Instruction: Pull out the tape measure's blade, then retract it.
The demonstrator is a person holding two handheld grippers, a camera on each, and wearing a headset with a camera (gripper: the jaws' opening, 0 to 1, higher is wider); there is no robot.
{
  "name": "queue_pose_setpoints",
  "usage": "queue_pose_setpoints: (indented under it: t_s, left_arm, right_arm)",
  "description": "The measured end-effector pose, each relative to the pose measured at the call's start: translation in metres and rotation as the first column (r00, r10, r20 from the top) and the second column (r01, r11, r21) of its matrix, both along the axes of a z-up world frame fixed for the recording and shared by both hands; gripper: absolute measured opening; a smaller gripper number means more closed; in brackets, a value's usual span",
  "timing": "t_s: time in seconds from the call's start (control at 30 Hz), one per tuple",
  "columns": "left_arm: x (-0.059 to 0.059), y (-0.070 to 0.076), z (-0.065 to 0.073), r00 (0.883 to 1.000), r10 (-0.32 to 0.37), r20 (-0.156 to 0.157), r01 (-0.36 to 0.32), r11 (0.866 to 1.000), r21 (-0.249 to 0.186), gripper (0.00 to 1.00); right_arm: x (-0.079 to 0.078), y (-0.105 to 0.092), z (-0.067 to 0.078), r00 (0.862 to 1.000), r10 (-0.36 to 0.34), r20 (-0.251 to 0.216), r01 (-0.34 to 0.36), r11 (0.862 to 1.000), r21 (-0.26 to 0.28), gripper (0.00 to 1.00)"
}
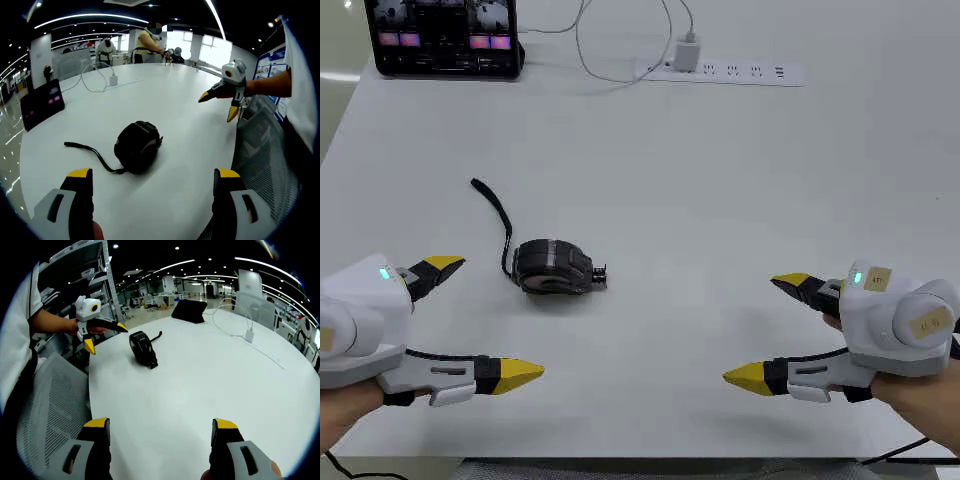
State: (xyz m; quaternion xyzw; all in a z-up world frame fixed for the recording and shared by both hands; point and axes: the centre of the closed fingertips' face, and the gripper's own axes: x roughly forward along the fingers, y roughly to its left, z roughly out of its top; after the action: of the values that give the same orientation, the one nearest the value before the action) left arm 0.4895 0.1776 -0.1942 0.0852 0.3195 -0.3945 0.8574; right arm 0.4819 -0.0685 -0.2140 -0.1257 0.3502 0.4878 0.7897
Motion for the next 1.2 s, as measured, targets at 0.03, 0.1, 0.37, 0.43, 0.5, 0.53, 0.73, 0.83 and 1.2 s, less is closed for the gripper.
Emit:
queue_pose_setpoints:
  t_s: [0.03,0.1,0.37,0.43,0.5,0.53,0.73,0.83,1.2]
  left_arm:
    - [-0.0001,0.0,0.0,1.0,0.0,-0.001,0.0,1.0,-0.001,0.99]
    - [-0.0003,0.0005,-0.0003,1.0,-0.001,-0.001,0.001,1.0,0.0,0.99]
    - [0.0002,0.0017,-0.0008,1.0,0.002,-0.001,-0.002,1.0,0.006,0.99]
    - [0.0006,0.0022,-0.0006,1.0,0.006,0.0,-0.006,1.0,0.005,0.99]
    - [0.0005,0.0024,-0.0002,1.0,0.009,-0.002,-0.009,1.0,0.0,0.98]
    - [0.0004,0.0024,0.0,1.0,0.009,-0.003,-0.009,1.0,-0.001,0.98]
    - [0.0011,0.003,0.0011,1.0,0.015,-0.002,-0.015,1.0,-0.009,0.94]
    - [0.0016,0.0035,0.0006,1.0,0.015,-0.002,-0.015,1.0,-0.008,0.94]
    - [0.0049,0.0023,-0.0007,1.0,-0.01,-0.008,0.011,1.0,0.002,0.94]
  right_arm:
    - [-0.0001,0.0,-0.0001,1.0,0.001,0.0,-0.001,1.0,-0.001,0.82]
    - [-0.0001,0.0002,0.0,1.0,0.0,0.003,0.0,1.0,-0.001,0.82]
    - [0.0032,-0.0008,0.0006,1.0,-0.004,0.017,0.004,1.0,0.0,0.86]
    - [0.0034,-0.0005,0.0009,1.0,-0.005,0.017,0.005,1.0,0.002,0.86]
    - [0.0036,-0.0006,0.0008,1.0,-0.007,0.015,0.007,1.0,0.002,0.85]
    - [0.0037,-0.0006,0.0008,1.0,-0.007,0.015,0.007,1.0,0.002,0.84]
    - [0.0044,-0.0011,-0.0004,1.0,-0.007,0.012,0.007,1.0,-0.002,0.84]
    - [0.0047,-0.0008,-0.0006,1.0,-0.004,0.011,0.004,1.0,-0.003,0.83]
    - [0.0091,0.0039,-0.0009,1.0,0.019,0.013,-0.019,1.0,-0.005,0.83]
